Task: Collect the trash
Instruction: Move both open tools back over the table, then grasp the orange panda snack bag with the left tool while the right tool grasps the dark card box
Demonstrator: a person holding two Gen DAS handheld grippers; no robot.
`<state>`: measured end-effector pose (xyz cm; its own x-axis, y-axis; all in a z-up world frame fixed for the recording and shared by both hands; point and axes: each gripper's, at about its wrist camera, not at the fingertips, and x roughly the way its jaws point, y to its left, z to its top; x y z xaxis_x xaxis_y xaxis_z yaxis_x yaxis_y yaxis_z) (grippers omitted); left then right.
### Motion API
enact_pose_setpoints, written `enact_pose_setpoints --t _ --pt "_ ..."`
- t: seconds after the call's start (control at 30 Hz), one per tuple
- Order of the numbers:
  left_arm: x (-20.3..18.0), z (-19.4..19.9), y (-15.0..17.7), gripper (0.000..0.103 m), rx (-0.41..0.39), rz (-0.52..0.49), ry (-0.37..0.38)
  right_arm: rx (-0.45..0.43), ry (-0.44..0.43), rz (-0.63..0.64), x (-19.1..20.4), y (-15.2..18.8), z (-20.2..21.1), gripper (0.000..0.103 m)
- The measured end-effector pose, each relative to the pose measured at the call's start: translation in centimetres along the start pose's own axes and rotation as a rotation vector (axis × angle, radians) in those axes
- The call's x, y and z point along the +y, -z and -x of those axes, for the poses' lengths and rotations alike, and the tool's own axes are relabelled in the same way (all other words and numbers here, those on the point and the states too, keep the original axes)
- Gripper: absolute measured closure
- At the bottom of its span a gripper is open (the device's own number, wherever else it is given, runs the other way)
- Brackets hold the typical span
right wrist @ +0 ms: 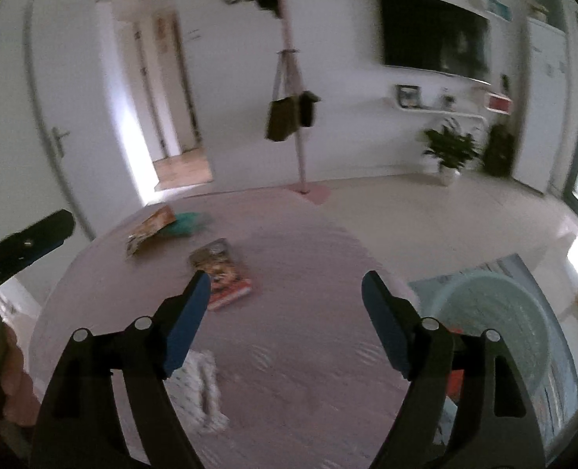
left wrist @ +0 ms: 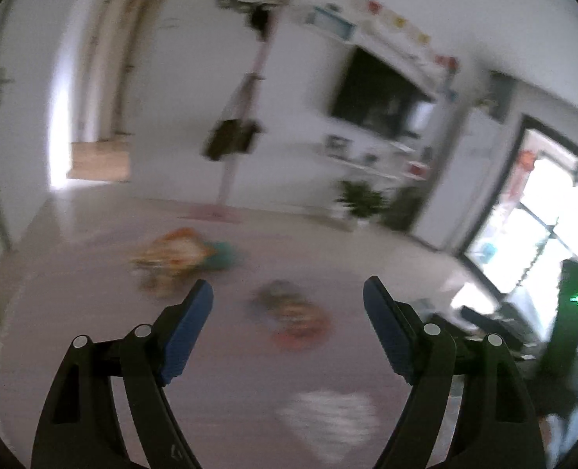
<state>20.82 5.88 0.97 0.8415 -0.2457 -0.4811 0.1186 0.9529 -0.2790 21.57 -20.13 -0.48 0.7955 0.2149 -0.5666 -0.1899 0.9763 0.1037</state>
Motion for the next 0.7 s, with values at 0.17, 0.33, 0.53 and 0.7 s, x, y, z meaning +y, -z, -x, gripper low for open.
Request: enact_pose_setpoints --t 0.17,0.33,0.53,0.7 --pt "5.1 -2.0 0.2 0.025 0.027 -0.036 -0.172 -0.032 -0.055 0.053 3.0 -0.5 -2.9 0.027" --pt "8.4 -6.1 -0.4 0.025 0.188 -0.007 -0.105 0.034 -0.109 0.065 4.6 -1.8 -7.4 0.027" --pt "10.2 -10.5 -1.1 0.025 0.254 0.036 -0.092 0.063 -0.135 0.094 5.1 -1.4 -10.8 0.027" --pt "9.0 -13.1 -1.2 0.027 0.25 -0.039 -0.109 0.066 -0.115 0.094 4.9 -1.0 -12.1 0.024"
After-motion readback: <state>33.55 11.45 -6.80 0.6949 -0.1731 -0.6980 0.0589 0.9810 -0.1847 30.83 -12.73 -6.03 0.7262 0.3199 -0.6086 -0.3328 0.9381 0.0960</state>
